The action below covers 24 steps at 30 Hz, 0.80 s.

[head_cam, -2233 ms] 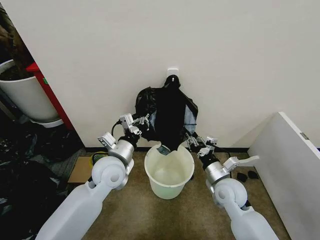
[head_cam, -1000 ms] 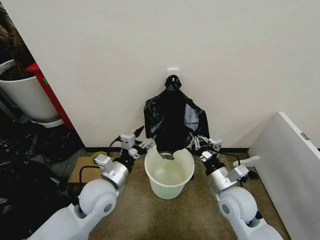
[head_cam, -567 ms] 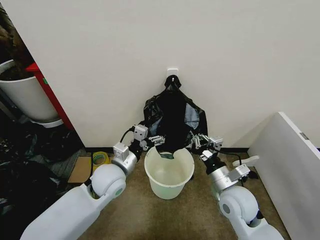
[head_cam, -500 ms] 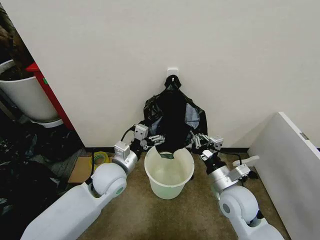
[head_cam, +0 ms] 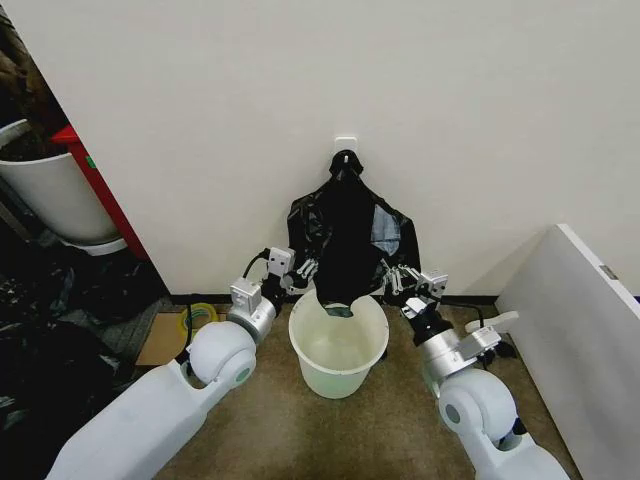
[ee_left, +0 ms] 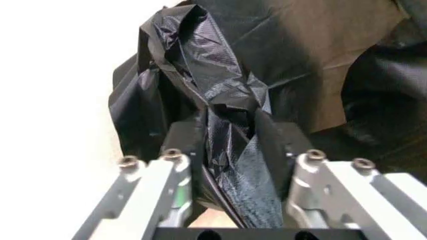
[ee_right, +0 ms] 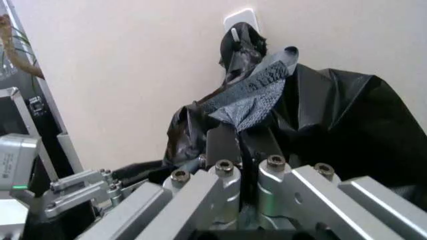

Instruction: Place the garbage bag over the trash bin.

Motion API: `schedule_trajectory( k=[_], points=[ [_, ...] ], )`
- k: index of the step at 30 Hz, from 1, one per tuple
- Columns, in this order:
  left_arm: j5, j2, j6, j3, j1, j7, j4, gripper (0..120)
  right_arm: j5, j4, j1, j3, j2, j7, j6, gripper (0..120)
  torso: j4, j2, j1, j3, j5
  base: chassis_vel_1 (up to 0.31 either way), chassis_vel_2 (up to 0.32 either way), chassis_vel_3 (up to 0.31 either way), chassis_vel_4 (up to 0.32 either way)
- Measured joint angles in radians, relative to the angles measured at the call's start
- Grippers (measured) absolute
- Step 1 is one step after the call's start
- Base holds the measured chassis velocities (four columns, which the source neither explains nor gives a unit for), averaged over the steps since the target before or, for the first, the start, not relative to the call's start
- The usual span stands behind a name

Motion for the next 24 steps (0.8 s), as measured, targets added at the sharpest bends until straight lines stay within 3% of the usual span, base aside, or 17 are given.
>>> schedule_trajectory(
  k=[8,21,24],
  points=[
    [-0.031,-0.005,0.014,-0.014,0.006,-0.023,0.010,0,0.011,0.016,-0.006,0.000,-0.002,0.003,-0.001,0,0.0000,0.000,0.000,0.000,0.0000,0.000,0.000,0.000,0.000],
    [-0.097,-0.005,-0.008,-0.097,0.048,-0.041,0.008,0,0.034,0.044,-0.014,0.003,-0.005,0.013,-0.007,0,0.0000,0.000,0.000,0.000,-0.0001,0.000,0.000,0.000,0.000],
    [-0.020,0.024,-0.018,-0.134,0.088,-0.010,-0.031,11,0.023,0.042,-0.014,0.003,-0.006,0.013,-0.007,0,0.0000,0.000,0.000,0.000,-0.0001,0.000,0.000,0.000,0.000]
  ],
)
